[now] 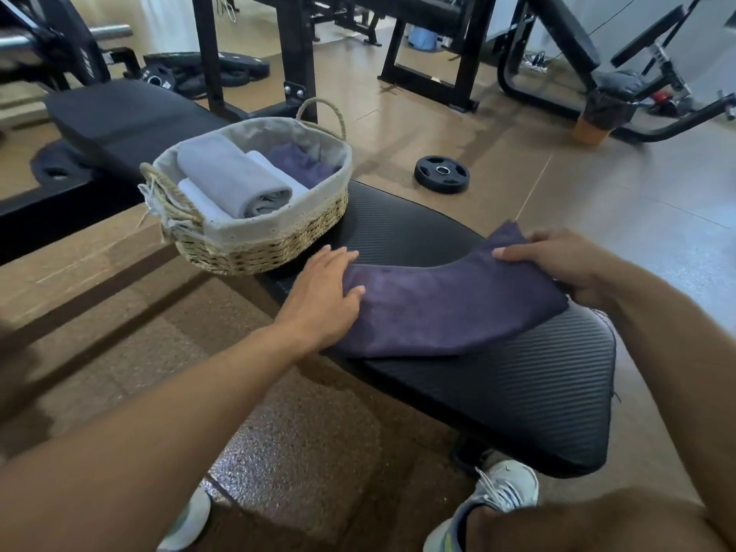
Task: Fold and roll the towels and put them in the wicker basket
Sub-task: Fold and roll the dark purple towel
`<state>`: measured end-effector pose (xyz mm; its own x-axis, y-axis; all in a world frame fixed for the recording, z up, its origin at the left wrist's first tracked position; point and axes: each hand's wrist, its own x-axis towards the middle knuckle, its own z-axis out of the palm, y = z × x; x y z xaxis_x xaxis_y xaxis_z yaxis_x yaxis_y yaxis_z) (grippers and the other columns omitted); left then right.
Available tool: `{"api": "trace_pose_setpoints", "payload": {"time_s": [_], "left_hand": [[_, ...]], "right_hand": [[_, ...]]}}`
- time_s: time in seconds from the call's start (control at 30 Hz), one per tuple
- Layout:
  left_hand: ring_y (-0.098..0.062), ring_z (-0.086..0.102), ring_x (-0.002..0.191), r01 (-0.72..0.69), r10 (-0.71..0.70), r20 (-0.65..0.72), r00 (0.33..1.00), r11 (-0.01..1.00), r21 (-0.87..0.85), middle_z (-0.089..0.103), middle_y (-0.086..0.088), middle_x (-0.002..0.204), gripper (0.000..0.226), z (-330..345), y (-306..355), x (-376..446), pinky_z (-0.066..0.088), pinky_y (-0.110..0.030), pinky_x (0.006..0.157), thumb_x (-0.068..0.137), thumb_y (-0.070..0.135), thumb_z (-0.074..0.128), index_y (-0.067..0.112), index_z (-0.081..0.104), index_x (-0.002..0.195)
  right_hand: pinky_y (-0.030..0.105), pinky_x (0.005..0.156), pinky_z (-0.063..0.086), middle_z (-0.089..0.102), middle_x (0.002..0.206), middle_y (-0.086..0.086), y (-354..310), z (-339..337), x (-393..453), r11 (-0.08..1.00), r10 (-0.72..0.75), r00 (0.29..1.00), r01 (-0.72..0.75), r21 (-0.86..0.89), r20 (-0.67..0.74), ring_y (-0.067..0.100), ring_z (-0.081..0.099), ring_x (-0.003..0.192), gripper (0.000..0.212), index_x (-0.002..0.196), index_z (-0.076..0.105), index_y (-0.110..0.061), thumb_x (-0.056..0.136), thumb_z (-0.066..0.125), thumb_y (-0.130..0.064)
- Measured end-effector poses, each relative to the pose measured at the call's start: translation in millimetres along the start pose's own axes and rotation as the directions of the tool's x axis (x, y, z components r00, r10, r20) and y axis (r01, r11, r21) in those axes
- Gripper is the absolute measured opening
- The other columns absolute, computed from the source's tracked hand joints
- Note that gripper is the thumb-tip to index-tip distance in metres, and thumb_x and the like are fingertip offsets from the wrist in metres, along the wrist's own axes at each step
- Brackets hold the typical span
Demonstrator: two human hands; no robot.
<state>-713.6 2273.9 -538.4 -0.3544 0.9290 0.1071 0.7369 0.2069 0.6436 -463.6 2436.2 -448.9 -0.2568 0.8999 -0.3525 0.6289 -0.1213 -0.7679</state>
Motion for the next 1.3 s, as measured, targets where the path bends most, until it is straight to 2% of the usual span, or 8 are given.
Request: {"api": "trace_pose_setpoints", "payload": {"time_s": [0.07, 0.17, 0.27, 0.37, 0.53, 1.1, 1.2, 1.3], "left_hand": [[-0.017, 0.056, 0.123, 0.092, -0.113, -0.122, 0.986, 0.981, -0.169, 0.065, 0.001, 0.129, 0.036, -9.1, 0.5, 2.3, 0.04, -0.033, 0.11, 0.093, 0.021, 0.063, 0.021, 0.062, 0.129], [-0.016, 0.065, 0.078, 0.324, -0.38, 0.012, 0.925, 0.771, -0.549, 0.071, -0.002, 0.097, 0.011, -21.9, 0.7, 8.1, 0.055, -0.035, 0.08, 0.093, 0.011, 0.063, 0.02, 0.066, 0.1], [-0.019, 0.061, 0.068, 0.449, -0.487, 0.168, 0.857, 0.547, -0.707, 0.067, -0.01, 0.092, 0.014, -29.0, 0.4, 7.3, 0.053, -0.029, 0.06, 0.097, 0.004, 0.053, 0.016, 0.06, 0.095], [-0.02, 0.061, 0.067, 0.475, -0.511, 0.198, 0.837, 0.496, -0.727, 0.064, -0.009, 0.088, 0.016, -31.6, 0.1, 6.8, 0.055, -0.028, 0.059, 0.099, 0.003, 0.048, 0.015, 0.058, 0.097], [-0.021, 0.058, 0.062, 0.494, -0.535, 0.214, 0.817, 0.458, -0.739, 0.061, -0.009, 0.079, 0.018, -32.9, -3.1, 8.5, 0.058, -0.027, 0.052, 0.099, 0.001, 0.043, 0.012, 0.057, 0.106], [-0.016, 0.059, 0.061, 0.498, -0.506, 0.227, 0.832, 0.501, -0.707, 0.064, -0.007, 0.086, 0.011, -28.8, -9.2, 11.5, 0.054, -0.026, 0.055, 0.098, 0.005, 0.055, 0.016, 0.056, 0.097], [-0.021, 0.063, 0.073, 0.476, -0.493, 0.188, 0.849, 0.561, -0.677, 0.066, -0.012, 0.095, 0.029, -23.1, -12.9, 11.4, 0.056, -0.031, 0.06, 0.084, 0.004, 0.078, 0.016, 0.057, 0.1], [-0.026, 0.067, 0.087, 0.449, -0.48, 0.135, 0.867, 0.633, -0.63, 0.066, -0.007, 0.09, 0.035, -20.1, -15.8, 12.0, 0.061, -0.04, 0.075, 0.079, -0.005, 0.078, 0.019, 0.058, 0.095]], "right_hand": [[0.025, 0.059, 0.054, 0.073, 0.096, 0.018, -23.5, 17.1, -11.0, 0.996, -0.091, 0.996, 0.091, 0.021, 0.012, 0.021, 0.069, 0.074, 0.025, 0.1, 0.066, -0.004, 0.085, 0.08, -0.018], [0.028, 0.055, 0.049, 0.069, 0.084, 0.017, -48.7, 56.2, -24.2, 0.983, -0.184, 0.982, 0.183, 0.012, 0.039, 0.021, 0.062, 0.068, 0.025, 0.101, 0.065, -0.009, 0.084, 0.081, -0.018], [0.018, 0.038, 0.036, 0.056, 0.066, 0.002, -58.6, 98.5, -25.0, 0.964, -0.252, 0.967, 0.255, -0.076, 0.044, 0.014, 0.049, 0.049, 0.025, 0.089, 0.057, -0.018, 0.083, 0.08, -0.02], [0.023, 0.044, 0.038, 0.058, 0.071, -0.005, -58.0, 135.7, -24.2, 0.904, -0.331, 0.942, 0.332, -0.268, 0.05, 0.017, 0.057, 0.064, 0.022, 0.089, 0.058, -0.017, 0.082, 0.077, -0.025], [0.027, 0.036, 0.05, 0.059, 0.085, 0.003, -55.2, 168.8, -23.0, 0.93, -0.273, 0.952, 0.298, -0.215, 0.14, 0.022, 0.066, 0.056, 0.018, 0.1, 0.054, -0.014, 0.087, 0.067, -0.012], [0.042, 0.062, 0.064, 0.075, 0.076, 0.013, -58.8, 177.8, -29.2, 0.933, -0.318, 0.923, 0.346, -0.101, 0.217, 0.028, 0.074, 0.057, 0.014, 0.11, 0.052, -0.017, 0.096, 0.051, -0.014], [0.042, 0.076, 0.058, 0.07, 0.087, -0.005, -55.3, 162.5, -24.1, 0.822, -0.494, 0.867, 0.49, -0.292, 0.065, 0.023, 0.07, 0.081, 0.02, 0.105, 0.056, -0.027, 0.092, 0.049, -0.014], [0.04, 0.097, 0.046, 0.066, 0.115, -0.005, -41.9, 150.0, -15.6, 0.658, -0.611, 0.781, 0.59, -0.468, 0.126, 0.021, 0.058, 0.111, 0.028, 0.122, 0.059, -0.025, 0.097, 0.05, -0.016]]}}
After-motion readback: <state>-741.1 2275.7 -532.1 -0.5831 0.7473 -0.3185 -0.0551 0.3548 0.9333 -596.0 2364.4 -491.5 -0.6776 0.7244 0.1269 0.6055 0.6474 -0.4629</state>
